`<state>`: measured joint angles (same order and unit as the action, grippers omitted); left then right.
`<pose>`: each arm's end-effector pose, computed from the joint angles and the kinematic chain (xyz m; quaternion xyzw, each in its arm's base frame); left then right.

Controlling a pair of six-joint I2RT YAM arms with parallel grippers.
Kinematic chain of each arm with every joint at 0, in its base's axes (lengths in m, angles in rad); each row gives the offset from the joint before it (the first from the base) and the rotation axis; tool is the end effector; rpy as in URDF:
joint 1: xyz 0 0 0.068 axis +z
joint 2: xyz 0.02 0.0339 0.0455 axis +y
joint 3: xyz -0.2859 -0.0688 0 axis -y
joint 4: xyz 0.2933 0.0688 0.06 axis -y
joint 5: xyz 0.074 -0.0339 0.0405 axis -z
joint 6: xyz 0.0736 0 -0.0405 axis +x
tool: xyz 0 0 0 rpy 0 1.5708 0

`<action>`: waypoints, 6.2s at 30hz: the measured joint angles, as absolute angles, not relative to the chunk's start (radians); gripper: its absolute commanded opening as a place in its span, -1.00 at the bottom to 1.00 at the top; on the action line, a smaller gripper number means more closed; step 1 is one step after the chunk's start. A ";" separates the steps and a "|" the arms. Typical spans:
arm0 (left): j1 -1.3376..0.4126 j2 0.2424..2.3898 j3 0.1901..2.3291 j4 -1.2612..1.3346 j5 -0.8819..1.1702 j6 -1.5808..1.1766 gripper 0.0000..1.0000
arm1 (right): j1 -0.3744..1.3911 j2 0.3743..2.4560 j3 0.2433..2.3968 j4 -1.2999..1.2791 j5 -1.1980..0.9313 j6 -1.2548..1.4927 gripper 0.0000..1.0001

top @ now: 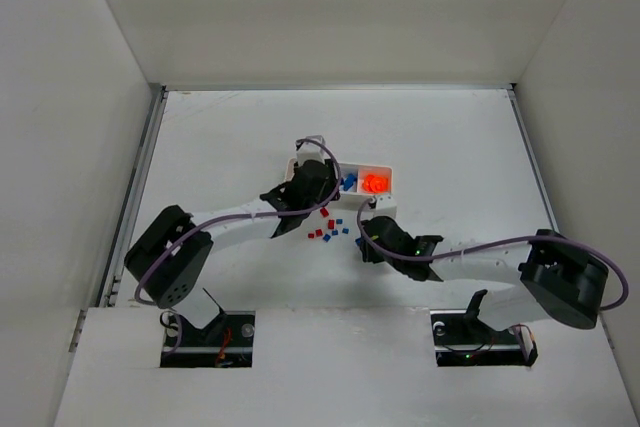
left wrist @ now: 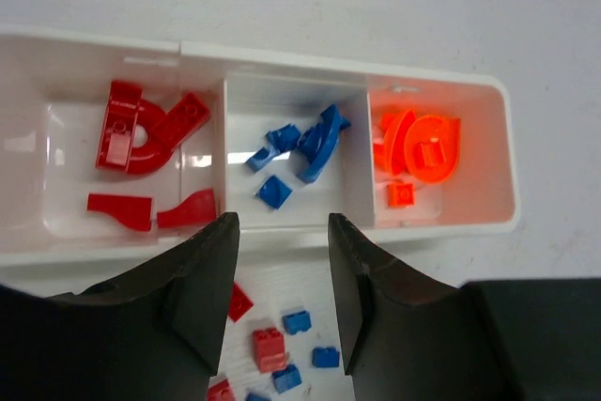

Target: Sort the legos into containers by color

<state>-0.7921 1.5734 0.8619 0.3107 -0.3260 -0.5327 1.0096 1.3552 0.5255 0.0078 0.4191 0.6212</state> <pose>0.3078 -0.2784 0.1973 0.0175 0.8273 -0.2284 0.5129 0.1836 0.2357 0.1135 -0.1010 0.9079 0.1277 0.3862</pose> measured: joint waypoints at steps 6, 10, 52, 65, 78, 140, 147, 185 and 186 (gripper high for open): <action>-0.791 1.468 0.725 0.309 -0.325 -0.550 -0.22 | 1.015 1.402 0.554 0.001 0.419 0.617 -0.21; -0.773 1.385 0.676 0.310 -0.326 -0.563 -0.22 | 1.021 1.427 0.577 -0.009 0.425 0.617 -0.27; -0.944 1.185 0.451 0.234 -0.395 -0.622 -0.20 | 0.644 1.433 0.881 0.002 0.340 0.501 -0.43; -0.994 1.282 0.451 0.226 -0.440 -0.627 -0.20 | 0.625 1.521 0.912 0.017 0.344 0.467 -0.15; -0.998 1.396 0.476 0.243 -0.506 -0.612 -0.31 | 0.749 1.355 0.728 0.067 0.351 0.498 -0.15; -0.707 1.272 0.656 0.295 -0.473 -0.494 1.00 | 0.986 1.440 0.587 0.009 0.378 0.621 -0.16; -0.736 1.210 0.615 0.278 -0.513 -0.493 1.00 | 0.992 1.478 0.618 0.011 0.396 0.622 -0.42; -1.091 1.280 0.453 0.316 -0.561 -0.533 -0.35 | 0.726 1.646 0.994 0.022 0.290 0.444 0.01; -1.091 1.290 0.453 0.318 -0.557 -0.533 -0.33 | 0.726 1.646 0.994 0.025 0.290 0.443 0.01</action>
